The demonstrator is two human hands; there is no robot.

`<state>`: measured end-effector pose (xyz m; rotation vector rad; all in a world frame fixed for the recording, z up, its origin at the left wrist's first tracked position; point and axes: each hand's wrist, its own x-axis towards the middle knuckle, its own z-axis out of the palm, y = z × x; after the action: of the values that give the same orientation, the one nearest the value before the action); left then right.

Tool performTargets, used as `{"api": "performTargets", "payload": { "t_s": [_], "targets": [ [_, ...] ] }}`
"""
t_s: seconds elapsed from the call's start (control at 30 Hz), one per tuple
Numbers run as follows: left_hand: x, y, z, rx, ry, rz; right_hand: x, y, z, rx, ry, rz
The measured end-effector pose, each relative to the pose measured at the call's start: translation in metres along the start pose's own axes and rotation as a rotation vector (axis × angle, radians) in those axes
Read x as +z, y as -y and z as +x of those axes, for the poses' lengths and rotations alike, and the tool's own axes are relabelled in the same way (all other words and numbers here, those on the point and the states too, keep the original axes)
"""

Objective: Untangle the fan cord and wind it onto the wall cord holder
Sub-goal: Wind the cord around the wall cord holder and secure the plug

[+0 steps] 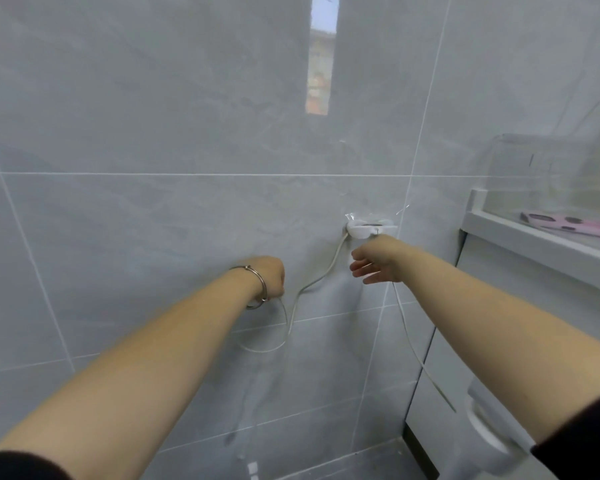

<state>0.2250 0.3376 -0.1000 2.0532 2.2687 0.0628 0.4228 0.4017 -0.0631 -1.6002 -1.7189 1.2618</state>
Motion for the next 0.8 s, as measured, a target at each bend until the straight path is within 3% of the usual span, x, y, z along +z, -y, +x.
{"api": "performTargets", "payload": {
  "t_s": [0.13,0.3,0.43,0.8],
  "targets": [
    [0.009,-0.02,0.016,-0.019,-0.141,-0.031,-0.003,0.003,0.0,-0.069,-0.12,0.069],
    [0.008,-0.055,0.028,-0.039,-0.264,-0.397,-0.022,-0.003,0.013,-0.048,-0.381,0.164],
    [0.009,-0.085,0.046,-0.051,-0.268,-0.568,-0.049,-0.015,0.024,0.021,-0.462,0.149],
    [0.028,-0.104,0.075,-0.138,-0.308,-0.747,-0.058,-0.03,0.031,0.169,-0.316,0.117]
  ]
}}
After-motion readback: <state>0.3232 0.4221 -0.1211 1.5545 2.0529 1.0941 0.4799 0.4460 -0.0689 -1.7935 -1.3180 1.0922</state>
